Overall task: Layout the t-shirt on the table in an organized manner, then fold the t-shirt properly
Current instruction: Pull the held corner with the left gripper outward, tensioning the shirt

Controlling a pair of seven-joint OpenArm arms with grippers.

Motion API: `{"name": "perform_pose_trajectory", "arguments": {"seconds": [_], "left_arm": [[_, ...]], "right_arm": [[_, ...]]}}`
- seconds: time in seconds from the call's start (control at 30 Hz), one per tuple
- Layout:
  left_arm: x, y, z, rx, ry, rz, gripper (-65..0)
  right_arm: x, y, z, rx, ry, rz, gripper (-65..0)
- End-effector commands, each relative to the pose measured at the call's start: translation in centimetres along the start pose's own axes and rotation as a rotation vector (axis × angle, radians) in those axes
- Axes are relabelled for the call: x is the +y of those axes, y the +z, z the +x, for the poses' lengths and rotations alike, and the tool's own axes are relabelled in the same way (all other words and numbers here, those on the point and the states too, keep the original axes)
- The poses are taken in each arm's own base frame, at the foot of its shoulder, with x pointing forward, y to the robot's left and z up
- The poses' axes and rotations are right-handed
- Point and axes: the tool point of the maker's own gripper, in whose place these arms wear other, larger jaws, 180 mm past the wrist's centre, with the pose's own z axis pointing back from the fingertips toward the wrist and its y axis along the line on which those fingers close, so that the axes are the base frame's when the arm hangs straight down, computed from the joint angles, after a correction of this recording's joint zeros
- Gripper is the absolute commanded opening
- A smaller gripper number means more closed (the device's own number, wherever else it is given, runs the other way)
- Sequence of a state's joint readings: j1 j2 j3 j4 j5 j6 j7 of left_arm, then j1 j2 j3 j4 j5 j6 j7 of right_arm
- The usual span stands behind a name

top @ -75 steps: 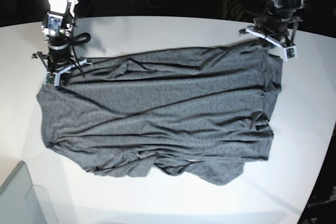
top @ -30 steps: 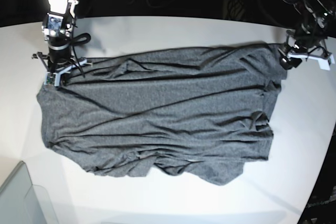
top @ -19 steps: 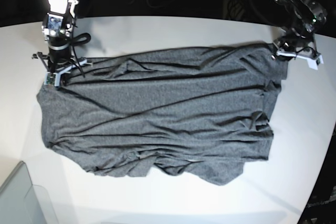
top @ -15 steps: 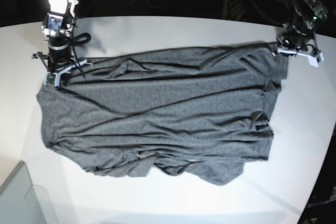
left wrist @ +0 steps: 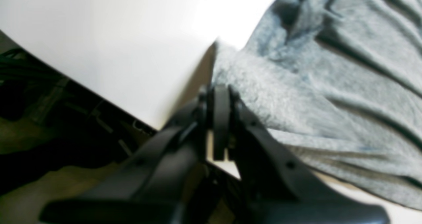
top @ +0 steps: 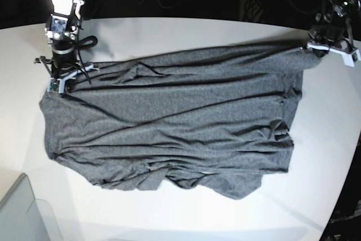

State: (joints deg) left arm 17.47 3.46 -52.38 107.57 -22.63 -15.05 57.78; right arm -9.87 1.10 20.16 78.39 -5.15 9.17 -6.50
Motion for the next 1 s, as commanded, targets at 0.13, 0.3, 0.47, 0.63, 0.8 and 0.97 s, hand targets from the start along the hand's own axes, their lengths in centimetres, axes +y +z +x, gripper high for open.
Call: {"name": "perform_pose_trajectory", "arguments": {"seconds": [0.13, 0.3, 0.47, 0.63, 0.8, 0.97], "left_arm": [[1.0, 0.3, 0.3, -0.024, 0.032, 0.010, -64.9], [2.1, -0.7, -1.5, 0.033, 0.075, 0.022, -64.9], [2.4, -0.8, -2.3, 0.054, 0.083, 0.026, -63.6], [2.6, -0.4, -2.5, 0.056, 0.079, 0.027, -48.6], [1.5, 0.9, -0.7, -0.007, 0.081, -0.017, -42.4], [-0.8, 2.3, 2.1, -0.106, 0.112, -0.118, -42.2]], "right_arm": [[-0.1, -0.2, -0.4, 0.034, 0.009, -0.004, -65.0], [-0.1, -0.2, -0.4, 0.034, 0.009, -0.004, -65.0], [-0.1, -0.4, 0.2, 0.024, 0.009, -0.005, -65.0], [-0.2, -0.2, 0.1, 0.028, 0.011, -0.006, -65.0], [-0.3, -0.2, 0.1, 0.024, 0.013, -0.008, -65.0], [-0.2, -0.2, 0.1, 0.024, 0.011, -0.008, -65.0]]}}
